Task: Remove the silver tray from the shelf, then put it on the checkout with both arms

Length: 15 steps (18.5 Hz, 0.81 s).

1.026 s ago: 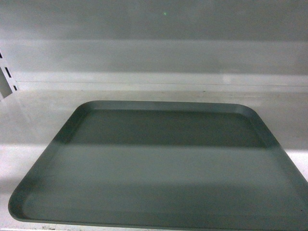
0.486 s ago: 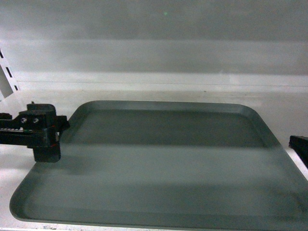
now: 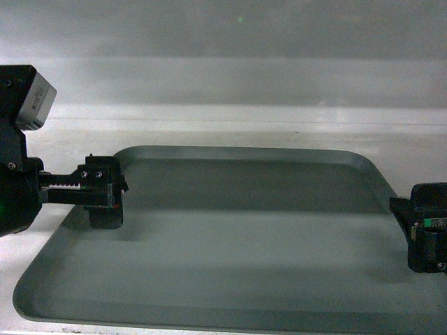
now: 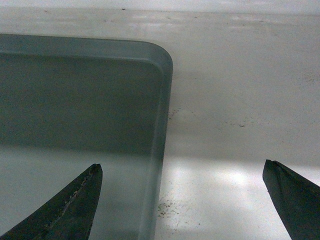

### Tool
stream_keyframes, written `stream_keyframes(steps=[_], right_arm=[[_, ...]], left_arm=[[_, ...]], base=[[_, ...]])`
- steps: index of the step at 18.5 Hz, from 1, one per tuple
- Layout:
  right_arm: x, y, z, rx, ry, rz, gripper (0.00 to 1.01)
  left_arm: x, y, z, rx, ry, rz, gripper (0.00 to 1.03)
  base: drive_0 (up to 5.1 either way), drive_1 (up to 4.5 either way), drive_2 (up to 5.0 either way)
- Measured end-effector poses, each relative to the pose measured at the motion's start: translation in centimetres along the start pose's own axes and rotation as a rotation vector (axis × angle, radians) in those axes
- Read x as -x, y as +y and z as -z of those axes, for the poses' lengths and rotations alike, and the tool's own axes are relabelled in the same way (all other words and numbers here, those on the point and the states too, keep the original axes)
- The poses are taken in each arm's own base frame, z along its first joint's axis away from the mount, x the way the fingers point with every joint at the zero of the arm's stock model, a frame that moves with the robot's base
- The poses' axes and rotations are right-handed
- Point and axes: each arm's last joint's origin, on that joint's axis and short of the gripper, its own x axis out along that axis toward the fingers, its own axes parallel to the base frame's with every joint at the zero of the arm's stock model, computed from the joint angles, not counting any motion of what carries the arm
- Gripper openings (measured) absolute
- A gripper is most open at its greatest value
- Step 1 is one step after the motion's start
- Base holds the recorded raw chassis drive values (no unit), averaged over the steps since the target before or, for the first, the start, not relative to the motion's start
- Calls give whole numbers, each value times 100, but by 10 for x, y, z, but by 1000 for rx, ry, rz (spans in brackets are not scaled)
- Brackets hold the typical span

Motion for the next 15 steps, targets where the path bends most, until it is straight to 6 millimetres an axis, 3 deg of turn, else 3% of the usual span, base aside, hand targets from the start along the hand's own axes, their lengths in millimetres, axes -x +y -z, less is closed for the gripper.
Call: stream_keyframes(steps=[9,15], right_arm=[[-25,3,7,-36,118,64,98],[-29,7,4,-38,113,85,98]], left_arm=[[-12,3,13,24,42,-7,98],[-15,2,18,23,29,-3,98]], base=[[0,0,0],[0,0,0]])
